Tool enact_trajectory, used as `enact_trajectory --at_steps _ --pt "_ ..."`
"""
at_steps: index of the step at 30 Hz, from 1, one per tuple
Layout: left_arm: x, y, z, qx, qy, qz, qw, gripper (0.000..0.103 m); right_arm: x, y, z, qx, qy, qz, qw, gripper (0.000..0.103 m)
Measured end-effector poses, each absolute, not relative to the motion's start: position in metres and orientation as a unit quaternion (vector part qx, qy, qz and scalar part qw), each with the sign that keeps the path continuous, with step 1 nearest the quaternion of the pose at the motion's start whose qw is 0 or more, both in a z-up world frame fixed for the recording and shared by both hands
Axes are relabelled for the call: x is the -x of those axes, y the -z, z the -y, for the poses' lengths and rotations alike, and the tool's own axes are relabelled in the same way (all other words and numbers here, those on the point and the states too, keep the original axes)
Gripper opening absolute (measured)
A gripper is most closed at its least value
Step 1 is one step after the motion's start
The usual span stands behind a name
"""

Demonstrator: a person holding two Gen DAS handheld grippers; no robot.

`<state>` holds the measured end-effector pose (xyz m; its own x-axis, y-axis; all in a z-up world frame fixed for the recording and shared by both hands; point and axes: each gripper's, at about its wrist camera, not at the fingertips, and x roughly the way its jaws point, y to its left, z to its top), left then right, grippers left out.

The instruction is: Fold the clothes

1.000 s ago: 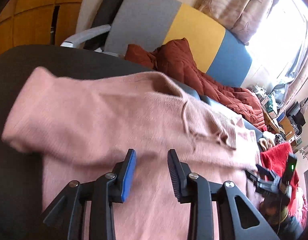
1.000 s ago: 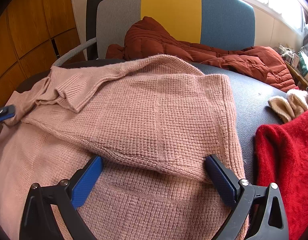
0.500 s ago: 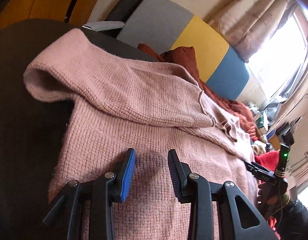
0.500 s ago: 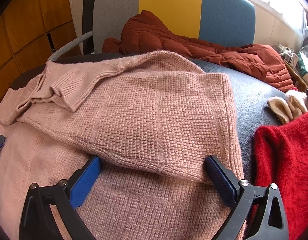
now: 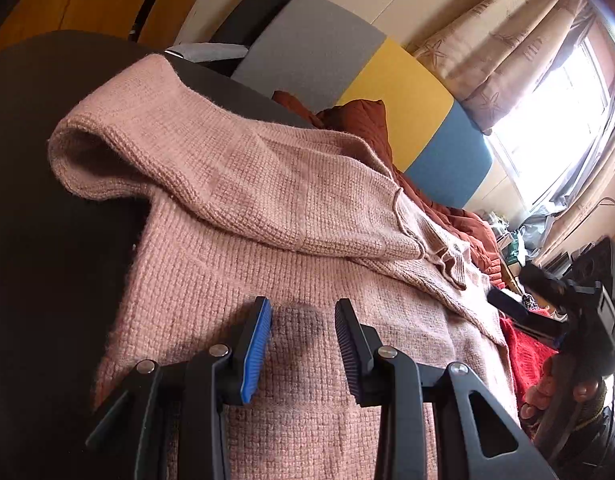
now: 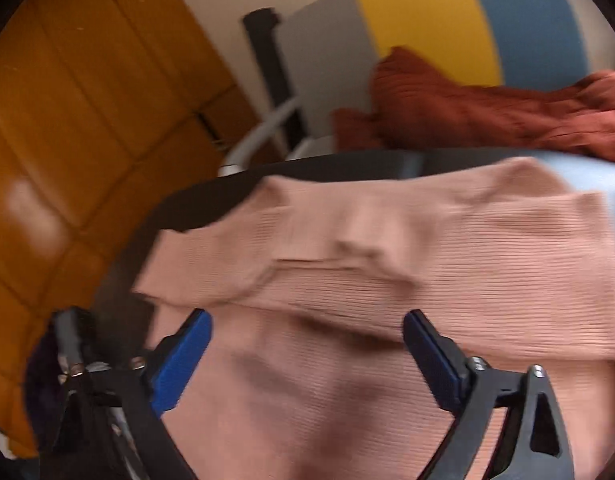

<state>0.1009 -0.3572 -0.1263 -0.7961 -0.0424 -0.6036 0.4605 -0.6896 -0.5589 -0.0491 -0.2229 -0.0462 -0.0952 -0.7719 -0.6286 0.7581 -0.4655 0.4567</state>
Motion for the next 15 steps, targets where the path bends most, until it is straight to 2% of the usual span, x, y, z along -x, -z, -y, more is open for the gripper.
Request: enact_trajectory --at_steps 4,10,15 --pt "-0.101 0.127 0.358 -0.281 0.873 -0.372 0.141 0.033 0.036 0.060 0.261 -0.445 0.717 0.025 0.536 0.065" --pt "-0.101 0.129 0.358 -0.276 0.874 -0.376 0.138 0.033 0.037 0.082 0.290 -0.464 0.716 0.037 0.521 0.064" --pt "-0.101 0.130 0.358 -0.273 0.874 -0.377 0.137 0.033 0.034 0.094 0.313 -0.473 0.715 0.030 0.514 0.059"
